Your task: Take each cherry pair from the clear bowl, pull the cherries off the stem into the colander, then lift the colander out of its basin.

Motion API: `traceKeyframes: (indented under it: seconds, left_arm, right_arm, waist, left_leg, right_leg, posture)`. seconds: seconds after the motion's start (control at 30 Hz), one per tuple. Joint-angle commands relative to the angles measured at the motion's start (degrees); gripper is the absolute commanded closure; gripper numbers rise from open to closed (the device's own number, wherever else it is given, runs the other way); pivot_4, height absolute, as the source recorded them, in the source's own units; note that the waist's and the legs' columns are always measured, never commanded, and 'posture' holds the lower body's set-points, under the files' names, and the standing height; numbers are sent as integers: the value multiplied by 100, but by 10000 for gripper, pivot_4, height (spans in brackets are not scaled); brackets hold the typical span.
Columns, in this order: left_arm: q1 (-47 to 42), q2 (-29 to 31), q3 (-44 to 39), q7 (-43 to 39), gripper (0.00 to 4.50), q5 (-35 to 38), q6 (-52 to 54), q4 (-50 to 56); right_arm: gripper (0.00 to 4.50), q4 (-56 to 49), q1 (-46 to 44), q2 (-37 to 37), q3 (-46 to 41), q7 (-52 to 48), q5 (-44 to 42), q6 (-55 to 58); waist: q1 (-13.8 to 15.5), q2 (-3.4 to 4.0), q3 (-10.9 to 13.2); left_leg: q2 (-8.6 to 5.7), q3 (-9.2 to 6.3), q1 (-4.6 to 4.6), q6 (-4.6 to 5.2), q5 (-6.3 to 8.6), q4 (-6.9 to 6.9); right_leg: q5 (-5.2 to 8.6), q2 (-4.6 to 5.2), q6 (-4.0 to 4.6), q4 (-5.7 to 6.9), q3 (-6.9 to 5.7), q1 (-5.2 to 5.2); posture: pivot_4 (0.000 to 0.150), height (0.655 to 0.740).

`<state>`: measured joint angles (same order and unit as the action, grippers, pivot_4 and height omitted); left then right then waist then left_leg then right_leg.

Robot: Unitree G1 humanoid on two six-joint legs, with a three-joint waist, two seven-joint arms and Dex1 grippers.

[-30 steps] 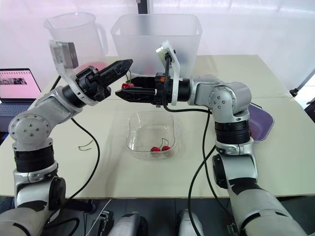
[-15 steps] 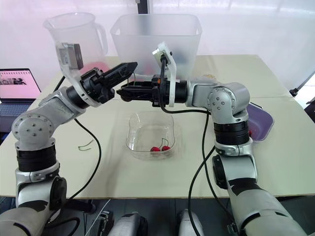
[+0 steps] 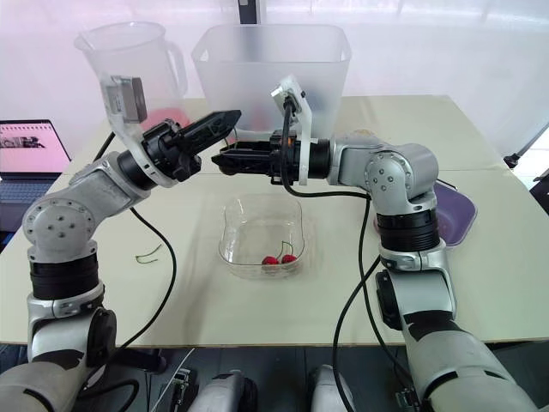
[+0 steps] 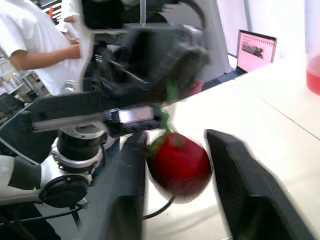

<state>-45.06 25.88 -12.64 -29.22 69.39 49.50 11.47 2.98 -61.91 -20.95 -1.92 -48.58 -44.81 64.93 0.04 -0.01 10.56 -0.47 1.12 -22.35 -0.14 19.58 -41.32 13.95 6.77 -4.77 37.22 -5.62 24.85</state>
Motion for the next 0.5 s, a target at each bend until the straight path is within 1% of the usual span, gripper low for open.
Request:
traceKeyframes:
  seconds: [0.03, 0.07, 0.1, 0.27, 0.5]
  left_arm:
    - [-116, 30, -140, -33, 45000, 72, -90, 141]
    - [-116, 31, -140, -36, 45000, 70, -91, 139]
    - [-120, 31, -139, -37, 45000, 64, -93, 132]
    - [-131, 49, -151, -55, 45000, 44, -103, 106]
    - [-137, 21, -131, -68, 45000, 19, -115, 90]
  right_arm:
    - [6064, -120, -126, -24, -199, -81, -228, -26]
    - [2197, -143, -125, -33, -195, -106, -250, -19]
    - [894, -197, -106, -66, -163, -140, -243, -31]
    - [894, -331, 45, -216, 92, -216, -46, -156]
    - [894, -348, 157, 23, 96, -53, -109, -245]
  waist:
    - [-1, 0, 0]
    - [-3, 0, 0]
    - [-5, 0, 0]
    - [-6, 0, 0]
    - [-67, 0, 0]
  left_leg:
    - [0, 0, 0, 0, 0, 1]
    - [0, 0, 0, 0, 0, 2]
    - [0, 0, 0, 0, 0, 2]
    - [0, 0, 0, 0, 0, 3]
    - [1, -1, 0, 0, 0, 5]
  right_leg:
    - [0, 0, 0, 0, 0, 0]
    - [0, 0, 0, -1, 0, 0]
    - [0, 0, 0, -1, 0, 0]
    - [0, 0, 0, -2, 0, 0]
    - [0, 0, 0, -2, 0, 0]
  posture:
    - [1500, 6886]
    - [1500, 6886]
    - [1500, 6886]
    - [1500, 6886]
    - [1500, 6886]
